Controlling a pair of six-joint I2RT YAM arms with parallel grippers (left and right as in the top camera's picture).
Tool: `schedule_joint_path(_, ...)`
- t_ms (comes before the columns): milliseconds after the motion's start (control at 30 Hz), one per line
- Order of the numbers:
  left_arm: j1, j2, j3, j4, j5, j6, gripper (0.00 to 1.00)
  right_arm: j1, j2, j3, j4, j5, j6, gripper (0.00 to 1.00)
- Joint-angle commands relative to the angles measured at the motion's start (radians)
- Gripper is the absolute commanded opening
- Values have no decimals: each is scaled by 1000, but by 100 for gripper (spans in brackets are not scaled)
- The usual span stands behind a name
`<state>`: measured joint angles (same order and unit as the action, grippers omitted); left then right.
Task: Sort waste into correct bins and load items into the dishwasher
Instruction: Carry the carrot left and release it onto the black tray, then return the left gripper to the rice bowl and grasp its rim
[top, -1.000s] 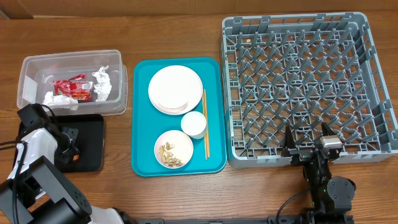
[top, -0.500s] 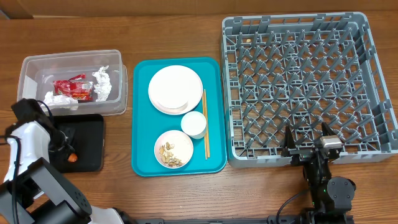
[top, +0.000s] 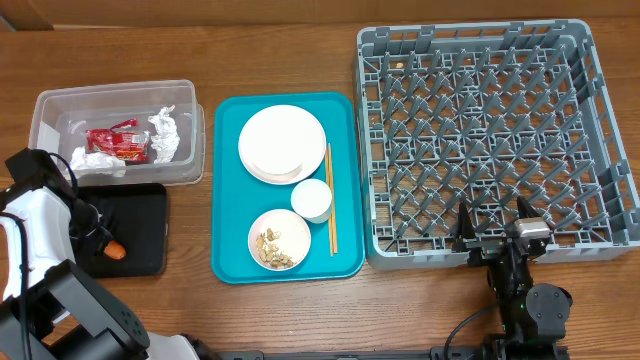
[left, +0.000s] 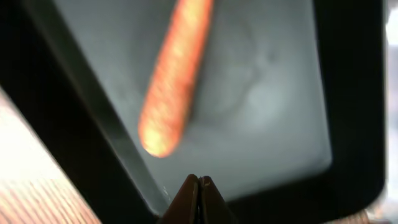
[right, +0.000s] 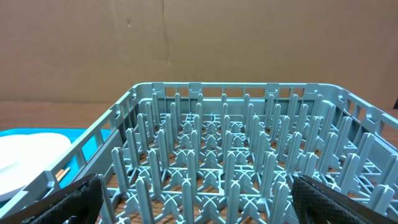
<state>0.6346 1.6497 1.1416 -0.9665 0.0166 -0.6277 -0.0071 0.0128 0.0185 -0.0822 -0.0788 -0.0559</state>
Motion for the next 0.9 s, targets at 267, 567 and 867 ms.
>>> schedule_joint_path(267, -183, -53, 21, -30, 263, 240, 4, -6, -10, -11, 5, -2, 4, 100)
schedule_joint_path(567, -399, -174, 36, -32, 243, 240, 4, -6, -10, -11, 5, -2, 4, 100)
schedule_joint_path(867, -738, -221, 36, -61, 161, 234, 4, -6, -10, -11, 5, -2, 4, 100)
